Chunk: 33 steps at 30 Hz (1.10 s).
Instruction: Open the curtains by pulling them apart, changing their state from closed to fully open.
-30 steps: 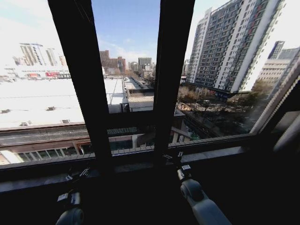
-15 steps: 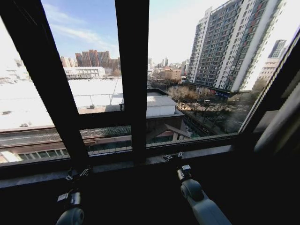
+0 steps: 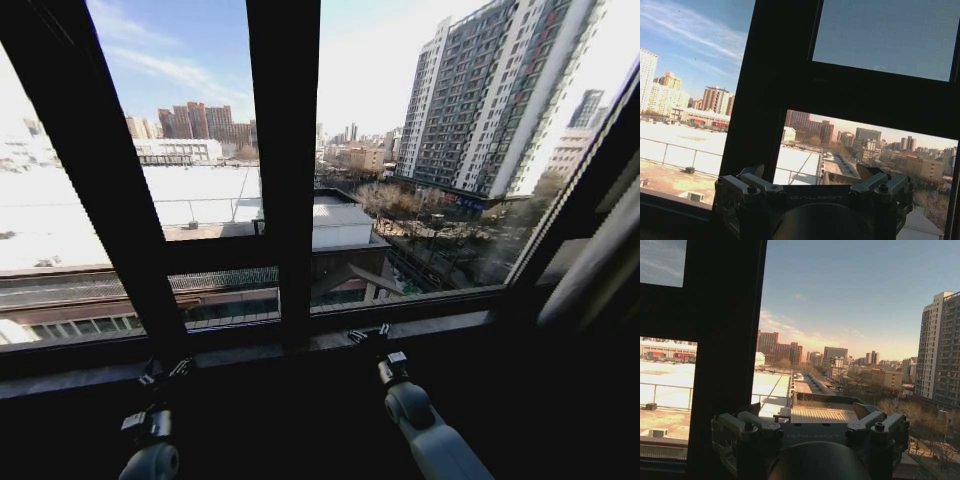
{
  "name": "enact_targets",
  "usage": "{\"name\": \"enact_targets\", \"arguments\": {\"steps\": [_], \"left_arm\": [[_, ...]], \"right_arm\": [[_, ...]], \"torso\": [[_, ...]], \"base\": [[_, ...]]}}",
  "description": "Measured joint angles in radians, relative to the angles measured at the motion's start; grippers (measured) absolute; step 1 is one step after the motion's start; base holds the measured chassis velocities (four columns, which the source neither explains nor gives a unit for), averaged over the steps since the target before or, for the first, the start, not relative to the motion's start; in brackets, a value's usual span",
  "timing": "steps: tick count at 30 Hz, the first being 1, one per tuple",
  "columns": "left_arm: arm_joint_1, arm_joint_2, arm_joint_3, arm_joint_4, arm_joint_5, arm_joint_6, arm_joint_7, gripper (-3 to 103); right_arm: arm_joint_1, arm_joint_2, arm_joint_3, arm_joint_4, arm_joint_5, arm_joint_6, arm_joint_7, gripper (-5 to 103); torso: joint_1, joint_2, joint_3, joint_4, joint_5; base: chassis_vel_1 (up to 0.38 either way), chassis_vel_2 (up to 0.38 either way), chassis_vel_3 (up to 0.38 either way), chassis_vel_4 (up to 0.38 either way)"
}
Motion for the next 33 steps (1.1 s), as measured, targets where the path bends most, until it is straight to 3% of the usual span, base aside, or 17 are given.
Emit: {"name": "enact_targets", "arguments": {"steps": [9, 23, 33], "left_arm": [[0.000, 0.000, 0.000, 0.000, 0.000, 0.000, 0.000, 100], [0.000, 0.000, 0.000, 0.000, 0.000, 0.000, 0.000, 100], [0.000, 0.000, 0.000, 0.000, 0.000, 0.000, 0.000, 100]], "right_arm": [[0.000, 0.000, 0.000, 0.000, 0.000, 0.000, 0.000, 100], [0.000, 0.000, 0.000, 0.000, 0.000, 0.000, 0.000, 100], [0.000, 0.000, 0.000, 0.000, 0.000, 0.000, 0.000, 100]], "torso": [[0.000, 0.000, 0.000, 0.0001, -0.0001], [-0.001, 0.001, 0.000, 0.0000, 0.0004], [0.000, 0.000, 0.000, 0.0004, -0.0002]], "base": [[0.151, -0.182, -0.166, 0.202], [0.309, -0.290, -0.303, 0.301], [0.025, -0.076, -0.036, 0.083]]}}
